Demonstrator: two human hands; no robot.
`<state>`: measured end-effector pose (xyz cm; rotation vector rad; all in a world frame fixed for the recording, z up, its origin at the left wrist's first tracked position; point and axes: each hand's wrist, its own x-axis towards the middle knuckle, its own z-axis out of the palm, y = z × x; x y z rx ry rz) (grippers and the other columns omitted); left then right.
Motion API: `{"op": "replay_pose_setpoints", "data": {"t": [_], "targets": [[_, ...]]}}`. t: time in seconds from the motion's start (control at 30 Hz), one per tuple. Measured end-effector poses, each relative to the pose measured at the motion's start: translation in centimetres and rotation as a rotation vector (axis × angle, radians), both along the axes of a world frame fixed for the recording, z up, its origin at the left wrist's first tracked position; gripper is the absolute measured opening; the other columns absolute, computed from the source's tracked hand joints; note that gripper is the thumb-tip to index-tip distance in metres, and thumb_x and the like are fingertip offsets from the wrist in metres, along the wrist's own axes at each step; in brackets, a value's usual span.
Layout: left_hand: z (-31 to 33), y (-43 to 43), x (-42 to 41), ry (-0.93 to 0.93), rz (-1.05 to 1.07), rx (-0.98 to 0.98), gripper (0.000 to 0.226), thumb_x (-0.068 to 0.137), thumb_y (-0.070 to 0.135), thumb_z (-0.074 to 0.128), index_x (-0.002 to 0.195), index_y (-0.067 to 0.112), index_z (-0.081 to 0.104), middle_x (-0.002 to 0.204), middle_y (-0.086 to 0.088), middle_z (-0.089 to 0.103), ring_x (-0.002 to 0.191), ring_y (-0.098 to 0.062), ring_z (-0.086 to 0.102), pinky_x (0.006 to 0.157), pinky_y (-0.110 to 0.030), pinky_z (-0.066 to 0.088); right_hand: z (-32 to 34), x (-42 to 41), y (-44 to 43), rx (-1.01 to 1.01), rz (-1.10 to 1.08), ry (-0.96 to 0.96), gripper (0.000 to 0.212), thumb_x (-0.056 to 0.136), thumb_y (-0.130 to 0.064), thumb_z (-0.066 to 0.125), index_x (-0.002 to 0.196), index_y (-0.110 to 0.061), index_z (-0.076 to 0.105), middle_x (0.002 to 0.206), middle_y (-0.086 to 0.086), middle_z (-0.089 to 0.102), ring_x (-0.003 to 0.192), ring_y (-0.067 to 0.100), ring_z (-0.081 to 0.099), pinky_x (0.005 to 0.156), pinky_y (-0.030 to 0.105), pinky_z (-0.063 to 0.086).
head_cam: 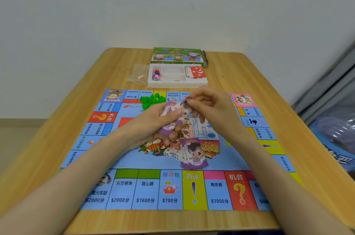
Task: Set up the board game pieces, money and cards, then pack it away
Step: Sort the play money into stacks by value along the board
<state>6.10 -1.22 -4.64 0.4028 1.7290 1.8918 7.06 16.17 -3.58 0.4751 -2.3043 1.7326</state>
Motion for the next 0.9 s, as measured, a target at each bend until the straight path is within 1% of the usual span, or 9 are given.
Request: {"op": "replay_pose_setpoints", "data": {"t": [0.1, 0.2, 0.3, 0.37, 0.47, 0.53, 0.6, 0.77, 0.9], "targets": [[0.0, 0.0, 0.0, -0.039, 0.000, 0.036, 0.034, 0.082, 0.035, 0.051, 0.103, 0.008, 0.050, 0.062, -0.001, 0.052, 0.044, -0.009, 0.047, 0.033, -0.017, 0.038, 0.5, 0.0, 0.4, -0.075, -0.071, -0.020, 0.020, 0.091, 0.000, 0.056, 0.082, -0.017, 0.064, 0.069, 0.016, 0.061, 0.046, 0.008, 0.049, 0.040, 0.022, 0.039], [0.1, 0.0, -0.2, -0.103, 0.016, 0.070, 0.035, 0.084, 0.040, 0.048, 0.102, 0.010, 0.051, 0.064, -0.002, 0.049, 0.045, -0.009, 0.046, 0.033, -0.016, 0.037, 1.4, 0.2, 1.1, -0.120, 0.001, -0.170, 0.019, 0.091, -0.002, 0.055, 0.079, -0.013, 0.065, 0.066, 0.009, 0.062, 0.043, 0.006, 0.044, 0.039, 0.018, 0.035], [0.2, 0.0, -0.2, -0.163, 0.024, 0.129, 0.036, 0.082, 0.040, 0.049, 0.102, 0.010, 0.050, 0.063, -0.003, 0.050, 0.047, -0.010, 0.047, 0.035, -0.017, 0.039, 2.1, 0.6, 1.9, 0.060, 0.123, -0.305, 0.019, 0.089, -0.009, 0.060, 0.072, -0.014, 0.067, 0.060, -0.002, 0.065, 0.047, 0.008, 0.044, 0.043, 0.017, 0.033], [0.2, -0.1, -0.3, -0.177, 0.022, 0.140, 0.038, 0.081, 0.040, 0.049, 0.105, 0.010, 0.050, 0.062, -0.002, 0.050, 0.047, -0.010, 0.047, 0.036, -0.018, 0.039, 2.3, 0.7, 2.1, 0.195, 0.180, -0.392, 0.016, 0.086, -0.013, 0.064, 0.070, -0.013, 0.066, 0.059, -0.001, 0.065, 0.049, 0.010, 0.043, 0.046, 0.019, 0.032], [0.2, -0.1, -0.3, -0.177, 0.018, 0.135, 0.040, 0.082, 0.041, 0.049, 0.108, 0.010, 0.050, 0.063, -0.002, 0.051, 0.048, -0.011, 0.048, 0.037, -0.019, 0.040, 2.1, 0.9, 2.0, 0.367, 0.284, -0.479, 0.010, 0.083, -0.014, 0.069, 0.074, -0.011, 0.067, 0.064, 0.004, 0.067, 0.052, 0.011, 0.049, 0.047, 0.016, 0.033], [0.1, -0.1, -0.3, -0.170, 0.019, 0.132, 0.041, 0.082, 0.041, 0.049, 0.109, 0.010, 0.049, 0.062, -0.002, 0.051, 0.047, -0.011, 0.048, 0.037, -0.019, 0.040, 1.8, 0.9, 1.7, 0.437, 0.346, -0.500, 0.006, 0.081, -0.014, 0.071, 0.075, -0.014, 0.069, 0.070, 0.009, 0.069, 0.059, 0.012, 0.056, 0.050, 0.015, 0.038], [0.1, -0.1, -0.3, -0.164, 0.021, 0.127, 0.041, 0.083, 0.041, 0.048, 0.110, 0.010, 0.049, 0.062, -0.001, 0.051, 0.048, -0.010, 0.048, 0.037, -0.019, 0.041, 1.5, 0.8, 1.5, 0.464, 0.363, -0.492, 0.006, 0.080, -0.012, 0.072, 0.075, -0.014, 0.069, 0.069, 0.005, 0.070, 0.060, 0.006, 0.061, 0.054, 0.012, 0.042], [0.0, -0.1, -0.4, -0.161, 0.010, 0.127, 0.040, 0.085, 0.040, 0.047, 0.110, 0.010, 0.050, 0.063, -0.001, 0.052, 0.050, -0.011, 0.049, 0.039, -0.019, 0.043, 0.7, 0.6, 1.0, 0.509, 0.353, -0.446, 0.010, 0.079, -0.012, 0.074, 0.080, -0.003, 0.070, 0.072, 0.009, 0.070, 0.061, 0.006, 0.062, 0.060, 0.013, 0.046], [0.1, -0.1, -0.3, -0.169, 0.011, 0.144, 0.040, 0.084, 0.034, 0.050, 0.114, 0.008, 0.048, 0.063, -0.003, 0.053, 0.049, -0.012, 0.050, 0.039, -0.020, 0.044, 0.6, 0.6, 0.8, 0.543, 0.341, -0.430, 0.013, 0.078, -0.015, 0.075, 0.079, -0.004, 0.070, 0.068, 0.006, 0.069, 0.057, 0.002, 0.059, 0.057, 0.012, 0.044]]}}
